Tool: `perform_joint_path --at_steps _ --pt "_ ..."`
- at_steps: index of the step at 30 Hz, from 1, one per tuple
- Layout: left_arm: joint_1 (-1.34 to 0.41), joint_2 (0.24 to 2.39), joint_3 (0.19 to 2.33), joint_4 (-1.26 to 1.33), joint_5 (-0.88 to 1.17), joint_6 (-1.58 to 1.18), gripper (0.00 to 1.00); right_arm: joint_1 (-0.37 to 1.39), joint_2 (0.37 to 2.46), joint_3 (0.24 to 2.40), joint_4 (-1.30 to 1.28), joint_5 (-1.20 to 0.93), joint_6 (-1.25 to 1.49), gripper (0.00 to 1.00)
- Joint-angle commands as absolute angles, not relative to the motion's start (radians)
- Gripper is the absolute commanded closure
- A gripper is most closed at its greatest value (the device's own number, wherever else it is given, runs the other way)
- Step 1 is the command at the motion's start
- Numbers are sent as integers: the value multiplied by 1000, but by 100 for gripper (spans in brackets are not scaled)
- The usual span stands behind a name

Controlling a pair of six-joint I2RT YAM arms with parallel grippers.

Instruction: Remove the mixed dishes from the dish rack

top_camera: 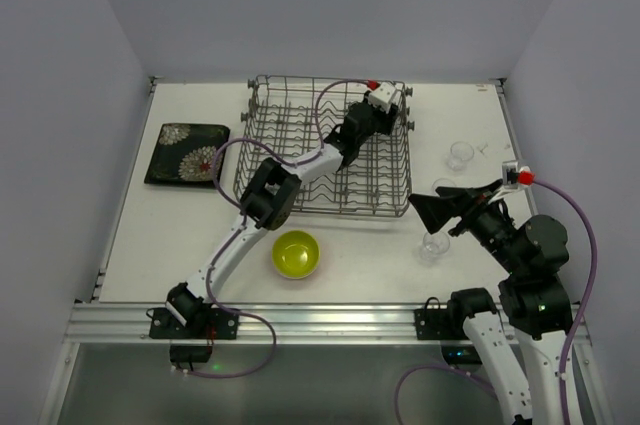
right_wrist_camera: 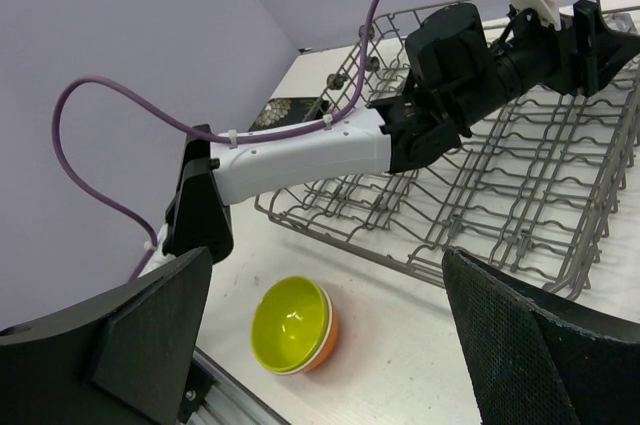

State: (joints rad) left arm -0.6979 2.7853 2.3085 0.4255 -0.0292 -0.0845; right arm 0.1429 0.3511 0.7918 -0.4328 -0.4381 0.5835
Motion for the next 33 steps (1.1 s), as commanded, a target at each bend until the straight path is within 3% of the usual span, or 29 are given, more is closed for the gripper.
perform_joint_path --at_steps 1,3,13,18,21,25,30,31,32,33 --pt "-730 2708 2301 512 -113 -61 94 140 357 802 -397 -451 581 1" --pt "-732 2665 2280 520 -170 -80 100 140 365 802 -396 -446 580 1" --pt "-727 2281 1947 632 -294 -141 100 140 413 841 -371 -420 580 1" --pt "-695 2002 1775 462 -350 -279 100 138 407 812 -304 -358 589 1" --pt "-605 1777 1568 408 -159 -555 100 140 437 762 -203 -366 607 1" --pt "-433 1507 1169 630 295 -1011 100 140 577 753 -97 -480 664 1" --pt "-379 1385 915 951 484 -1314 100 204 819 635 734 -924 1015 1" --pt "-382 1359 847 981 489 -1389 100 245 853 661 773 -922 968 1" --pt "-388 1345 804 1056 486 -1429 100 324 874 701 620 -882 901 1" --pt "-391 1332 760 1093 456 -1518 100 368 894 780 515 -717 812 1"
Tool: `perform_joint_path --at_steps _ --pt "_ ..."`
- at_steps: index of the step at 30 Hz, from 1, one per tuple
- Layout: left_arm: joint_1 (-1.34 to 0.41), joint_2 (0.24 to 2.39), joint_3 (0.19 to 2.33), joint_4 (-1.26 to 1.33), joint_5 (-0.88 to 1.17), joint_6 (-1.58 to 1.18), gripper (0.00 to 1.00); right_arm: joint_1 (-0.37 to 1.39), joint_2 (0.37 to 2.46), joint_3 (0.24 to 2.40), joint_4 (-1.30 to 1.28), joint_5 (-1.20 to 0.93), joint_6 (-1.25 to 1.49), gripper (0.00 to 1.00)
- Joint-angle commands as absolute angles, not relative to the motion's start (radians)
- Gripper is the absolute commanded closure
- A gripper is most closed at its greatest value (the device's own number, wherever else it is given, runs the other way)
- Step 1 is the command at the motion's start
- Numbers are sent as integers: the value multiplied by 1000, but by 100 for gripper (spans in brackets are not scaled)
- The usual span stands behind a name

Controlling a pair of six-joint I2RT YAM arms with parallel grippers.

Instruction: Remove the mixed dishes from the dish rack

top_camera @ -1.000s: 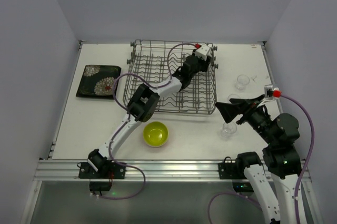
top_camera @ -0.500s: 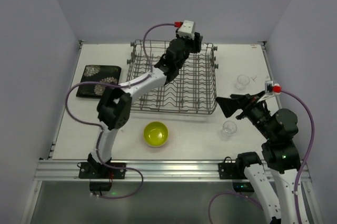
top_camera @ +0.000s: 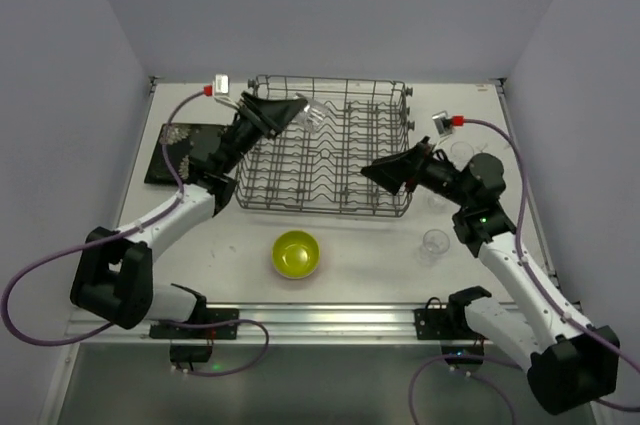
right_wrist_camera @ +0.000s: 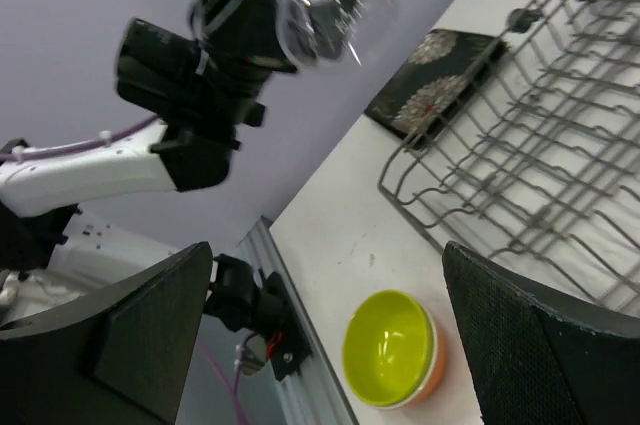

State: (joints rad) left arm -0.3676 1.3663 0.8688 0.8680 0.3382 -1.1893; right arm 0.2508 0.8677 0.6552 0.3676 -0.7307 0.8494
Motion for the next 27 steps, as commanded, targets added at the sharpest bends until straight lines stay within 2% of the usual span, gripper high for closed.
perform_joint_path --at_steps 1,4,10,21,27 --pt "-391 1303 661 1136 436 -1563 100 412 903 808 430 -628 678 1" --pt "-388 1249 548 1218 373 -1644 100 494 969 860 342 -481 629 7" --pt "-439 1174 474 1201 289 -1663 100 593 1090 939 311 -430 572 14" --pt "-479 1166 433 1204 201 -1693 100 695 1196 1006 360 -468 540 44" --pt "-482 1147 416 1187 173 -1674 100 729 1148 956 391 -348 509 47"
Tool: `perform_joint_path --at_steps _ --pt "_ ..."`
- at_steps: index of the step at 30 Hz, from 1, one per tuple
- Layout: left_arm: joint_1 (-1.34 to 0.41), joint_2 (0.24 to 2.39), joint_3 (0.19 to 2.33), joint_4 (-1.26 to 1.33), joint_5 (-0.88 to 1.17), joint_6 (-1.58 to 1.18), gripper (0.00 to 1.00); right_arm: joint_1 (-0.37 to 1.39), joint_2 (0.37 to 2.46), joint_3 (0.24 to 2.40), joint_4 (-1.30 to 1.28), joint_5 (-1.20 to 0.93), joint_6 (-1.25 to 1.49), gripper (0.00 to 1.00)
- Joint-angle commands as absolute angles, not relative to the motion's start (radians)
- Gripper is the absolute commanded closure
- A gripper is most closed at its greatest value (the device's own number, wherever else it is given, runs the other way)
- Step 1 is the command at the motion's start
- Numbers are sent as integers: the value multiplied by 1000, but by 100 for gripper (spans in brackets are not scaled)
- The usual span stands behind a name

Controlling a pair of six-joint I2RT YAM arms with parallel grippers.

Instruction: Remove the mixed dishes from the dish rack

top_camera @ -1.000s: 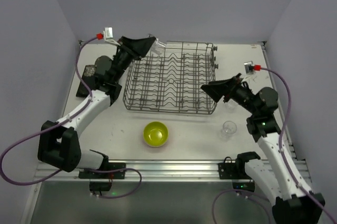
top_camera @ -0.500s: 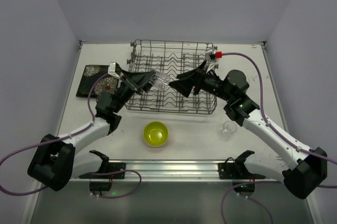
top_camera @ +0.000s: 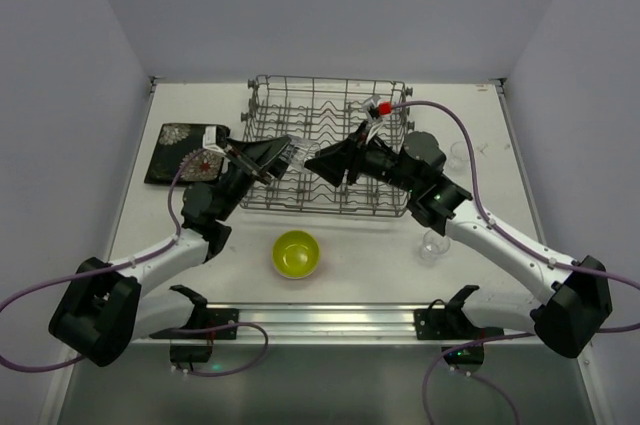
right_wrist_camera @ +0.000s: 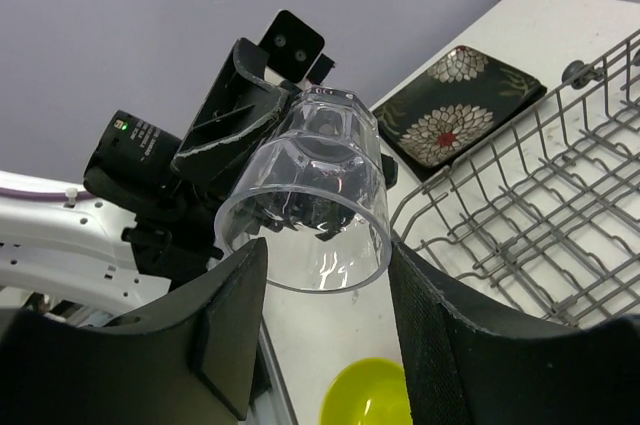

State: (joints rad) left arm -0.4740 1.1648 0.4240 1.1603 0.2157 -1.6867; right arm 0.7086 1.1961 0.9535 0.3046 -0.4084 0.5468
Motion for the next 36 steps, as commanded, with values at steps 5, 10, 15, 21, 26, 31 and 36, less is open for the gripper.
perform_joint_path --at_steps 5,10,15,21,26,31,36 --pt "-497 1140 420 1180 150 -1660 100 739 1172 977 393 -385 514 50" --pt "-502 1126 422 1184 158 -1657 100 742 1155 948 396 -284 499 58" --pt "-526 1124 419 1193 158 -1672 100 742 1187 959 425 -279 492 75" --pt "-557 1144 394 1259 156 -1694 100 742 1184 951 451 -249 494 100" --pt "-557 1169 387 1301 158 -1695 83 741 1149 923 456 -198 512 100" --pt "-557 1193 410 1261 164 -1655 0 733 1117 949 288 -112 512 100" --pt "-554 1138 575 727 -27 -1335 0 611 1091 1021 16 -129 560 100"
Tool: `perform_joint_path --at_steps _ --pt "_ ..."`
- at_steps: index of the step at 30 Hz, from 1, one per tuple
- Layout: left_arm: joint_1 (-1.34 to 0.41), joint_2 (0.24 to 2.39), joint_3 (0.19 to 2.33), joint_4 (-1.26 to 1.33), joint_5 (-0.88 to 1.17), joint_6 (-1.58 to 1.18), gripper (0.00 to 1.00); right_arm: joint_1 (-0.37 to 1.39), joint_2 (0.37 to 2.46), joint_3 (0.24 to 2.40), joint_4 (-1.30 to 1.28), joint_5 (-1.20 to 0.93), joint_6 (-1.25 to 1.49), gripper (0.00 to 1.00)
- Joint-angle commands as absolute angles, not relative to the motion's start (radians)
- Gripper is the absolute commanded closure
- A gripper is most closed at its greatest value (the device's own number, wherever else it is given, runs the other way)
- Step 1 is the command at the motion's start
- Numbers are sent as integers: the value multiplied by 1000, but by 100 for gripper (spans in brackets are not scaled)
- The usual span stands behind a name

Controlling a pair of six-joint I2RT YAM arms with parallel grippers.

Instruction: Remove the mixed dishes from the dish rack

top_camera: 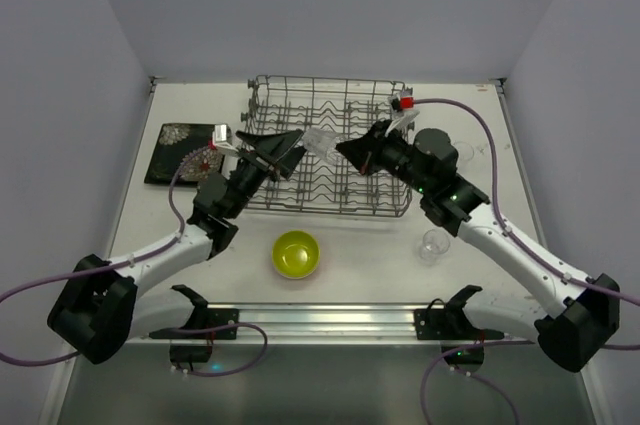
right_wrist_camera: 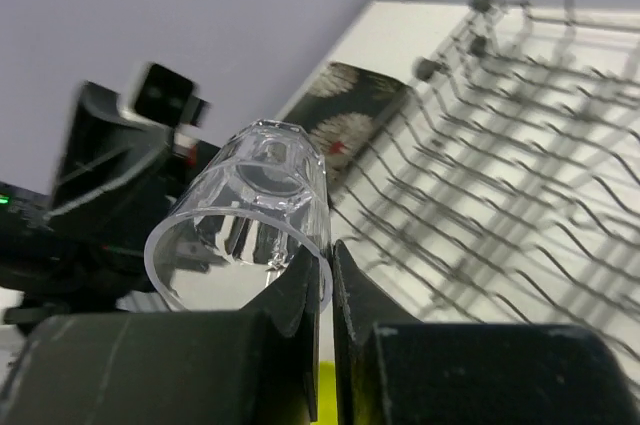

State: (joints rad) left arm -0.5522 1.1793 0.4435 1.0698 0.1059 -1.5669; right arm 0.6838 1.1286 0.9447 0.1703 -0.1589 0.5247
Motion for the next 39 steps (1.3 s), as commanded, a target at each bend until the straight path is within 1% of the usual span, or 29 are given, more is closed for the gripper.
perform_joint_path --at_steps 1,2,3,4,5,6,7,8,10,13,15,17,18,19,20,22,24,28,33,37,39 --pt "-554 1132 600 663 -66 -1287 0 548 1077 1034 -118 -132 546 100" --pt "-554 1128 638 605 -96 -1252 0 520 1069 1066 -193 -121 528 100" --pt "-543 1117 647 554 -115 -1196 0 500 1062 1089 -268 -50 481 100" --pt "-538 1109 650 546 -112 -1166 0 467 1051 1110 -413 -16 457 100" --pt "-538 1097 653 535 -115 -1140 0 456 1036 1161 -492 0 439 100" --pt "-537 1072 660 523 -120 -1088 0 453 1035 1199 -568 55 419 100" --pt "-537 1062 661 522 -114 -1054 0 453 1040 1236 -727 73 404 100" --pt "-538 1051 679 508 -109 -1025 0 453 1048 1297 -795 90 403 100" --pt "-537 1022 709 437 -109 -938 0 459 1063 1336 -953 116 405 100" --pt "-537 989 768 344 -81 -819 0 478 1040 1324 -1063 176 432 100" --pt "-538 962 804 278 -60 -747 0 500 1046 1299 -1124 170 446 100" --pt "-538 934 824 239 -57 -698 0 579 1064 1261 -1205 192 466 100" --pt "-537 924 827 218 -52 -686 0 641 1075 1238 -1221 190 482 100" --pt "-537 914 830 207 -54 -674 0 665 1095 1214 -1216 175 483 100" --pt "-537 895 831 196 -57 -661 0 685 1098 1151 -1200 114 483 100" --pt "-537 878 827 189 -61 -647 0 756 1097 1096 -1161 95 518 100" --pt "-538 861 819 183 -72 -629 0 785 1088 1034 -1144 83 546 100" --pt "-538 877 828 169 -71 -614 0 790 1109 959 -1095 90 554 100" --pt "-537 907 838 181 -23 -607 0 790 1215 901 -1008 64 535 100" --pt "-537 910 836 187 -25 -601 0 785 1264 864 -896 22 519 100" --pt "-537 914 836 187 -23 -595 0 775 1304 865 -893 31 522 100"
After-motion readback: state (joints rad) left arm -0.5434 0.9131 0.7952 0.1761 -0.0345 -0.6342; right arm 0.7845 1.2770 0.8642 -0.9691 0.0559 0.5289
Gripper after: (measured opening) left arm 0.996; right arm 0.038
